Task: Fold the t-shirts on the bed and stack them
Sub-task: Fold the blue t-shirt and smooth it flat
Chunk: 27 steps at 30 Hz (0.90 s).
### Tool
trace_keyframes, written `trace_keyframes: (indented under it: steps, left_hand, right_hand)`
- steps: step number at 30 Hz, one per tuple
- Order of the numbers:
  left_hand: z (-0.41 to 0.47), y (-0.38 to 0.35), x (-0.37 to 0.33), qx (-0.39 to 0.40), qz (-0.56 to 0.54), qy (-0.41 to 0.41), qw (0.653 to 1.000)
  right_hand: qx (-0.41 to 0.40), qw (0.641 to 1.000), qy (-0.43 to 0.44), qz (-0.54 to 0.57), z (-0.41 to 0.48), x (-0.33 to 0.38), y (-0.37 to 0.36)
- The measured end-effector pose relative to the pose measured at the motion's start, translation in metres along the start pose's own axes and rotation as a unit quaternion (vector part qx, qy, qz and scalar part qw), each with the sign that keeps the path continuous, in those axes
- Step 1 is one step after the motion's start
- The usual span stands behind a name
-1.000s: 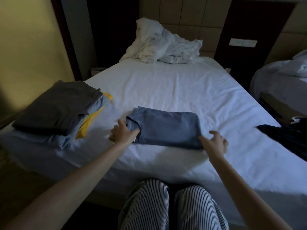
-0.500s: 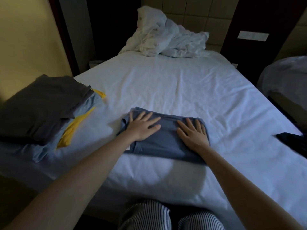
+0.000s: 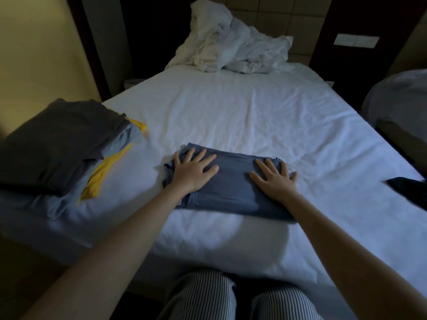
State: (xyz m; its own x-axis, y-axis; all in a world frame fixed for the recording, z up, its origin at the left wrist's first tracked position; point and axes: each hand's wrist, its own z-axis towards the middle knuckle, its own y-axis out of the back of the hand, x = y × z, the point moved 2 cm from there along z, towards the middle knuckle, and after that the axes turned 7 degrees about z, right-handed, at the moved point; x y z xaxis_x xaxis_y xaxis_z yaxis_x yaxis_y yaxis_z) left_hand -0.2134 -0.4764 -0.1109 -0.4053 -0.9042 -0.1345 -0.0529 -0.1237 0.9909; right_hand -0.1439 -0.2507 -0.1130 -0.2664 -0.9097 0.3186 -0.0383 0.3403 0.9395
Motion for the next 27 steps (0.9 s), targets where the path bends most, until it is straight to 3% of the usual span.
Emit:
trace_keyframes:
  steps: [3, 6, 8, 10, 15, 23, 27]
  left_hand:
    - [-0.027, 0.006, 0.000, -0.115, -0.098, 0.017, 0.988]
    - [-0.065, 0.011, 0.012, -0.242, -0.112, 0.132, 0.955]
    - [-0.081, 0.012, 0.021, -0.183, -0.135, 0.246, 0.942]
    - [-0.085, 0.010, 0.025, -0.124, -0.174, 0.304, 0.928]
    - [-0.074, 0.008, 0.013, -0.088, -0.207, 0.276, 0.934]
    - [-0.069, -0.003, 0.012, -0.109, -0.176, 0.237, 0.949]
    - [-0.056, 0.019, 0.029, -0.080, -0.206, 0.152, 0.963]
  right_hand:
    - [0.016, 1.000, 0.007, -0.015, 0.003, 0.005, 0.011]
    - [-0.043, 0.996, 0.054, -0.054, 0.011, 0.018, 0.029]
    - [-0.065, 0.991, 0.108, -0.053, 0.018, 0.035, 0.035]
    - [-0.058, 0.985, 0.155, -0.041, 0.028, 0.055, 0.038]
    - [0.020, 0.989, 0.143, -0.019, 0.044, 0.078, 0.013]
    - [-0.010, 0.990, 0.135, -0.045, 0.028, 0.075, 0.000]
    - [0.000, 0.998, 0.068, 0.006, 0.003, 0.075, 0.005]
